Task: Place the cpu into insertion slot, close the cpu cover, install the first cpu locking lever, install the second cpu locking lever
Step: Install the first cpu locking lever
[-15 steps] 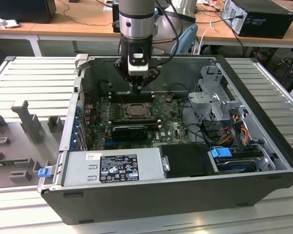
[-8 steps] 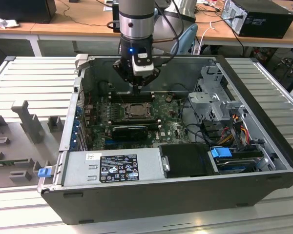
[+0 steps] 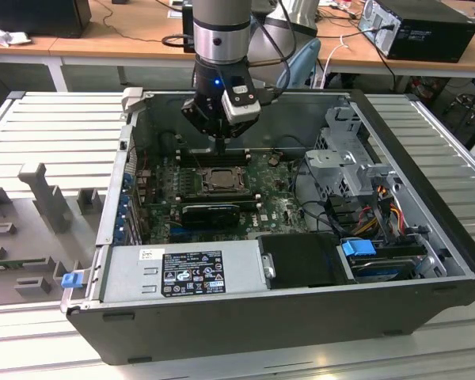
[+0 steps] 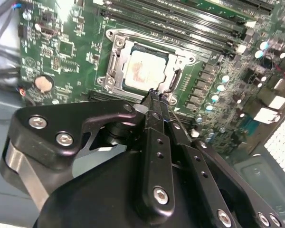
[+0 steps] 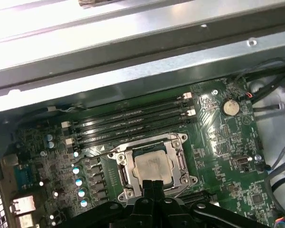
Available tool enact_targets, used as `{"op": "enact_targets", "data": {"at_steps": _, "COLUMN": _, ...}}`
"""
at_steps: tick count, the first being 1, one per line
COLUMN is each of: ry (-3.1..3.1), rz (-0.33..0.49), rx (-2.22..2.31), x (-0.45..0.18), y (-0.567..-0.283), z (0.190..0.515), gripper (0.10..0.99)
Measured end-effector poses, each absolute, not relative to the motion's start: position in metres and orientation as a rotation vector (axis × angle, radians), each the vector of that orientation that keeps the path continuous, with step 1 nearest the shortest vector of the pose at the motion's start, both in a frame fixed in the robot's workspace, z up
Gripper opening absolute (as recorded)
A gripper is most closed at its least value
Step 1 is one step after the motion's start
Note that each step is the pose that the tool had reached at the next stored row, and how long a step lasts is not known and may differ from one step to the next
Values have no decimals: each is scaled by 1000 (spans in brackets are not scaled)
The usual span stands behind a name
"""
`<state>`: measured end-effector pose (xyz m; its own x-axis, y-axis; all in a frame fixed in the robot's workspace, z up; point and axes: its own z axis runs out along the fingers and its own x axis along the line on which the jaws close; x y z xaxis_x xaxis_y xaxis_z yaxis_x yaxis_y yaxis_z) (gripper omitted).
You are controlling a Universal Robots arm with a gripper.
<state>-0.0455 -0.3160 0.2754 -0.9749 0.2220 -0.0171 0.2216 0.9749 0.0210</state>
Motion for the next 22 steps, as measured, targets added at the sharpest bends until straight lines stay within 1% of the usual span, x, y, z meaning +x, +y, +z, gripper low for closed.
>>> {"op": "enact_targets", "data": {"at_steps": 12, "ry": 3133, "rz": 31, "rx": -15, "x": -46, "y": -316, "z": 273, "gripper": 106}}
{"op": "enact_targets", "data": {"at_steps": 22, "ry": 3132, "rz": 32, "rx": -62, "x": -77, "y": -316, "z": 269, "gripper": 106}}
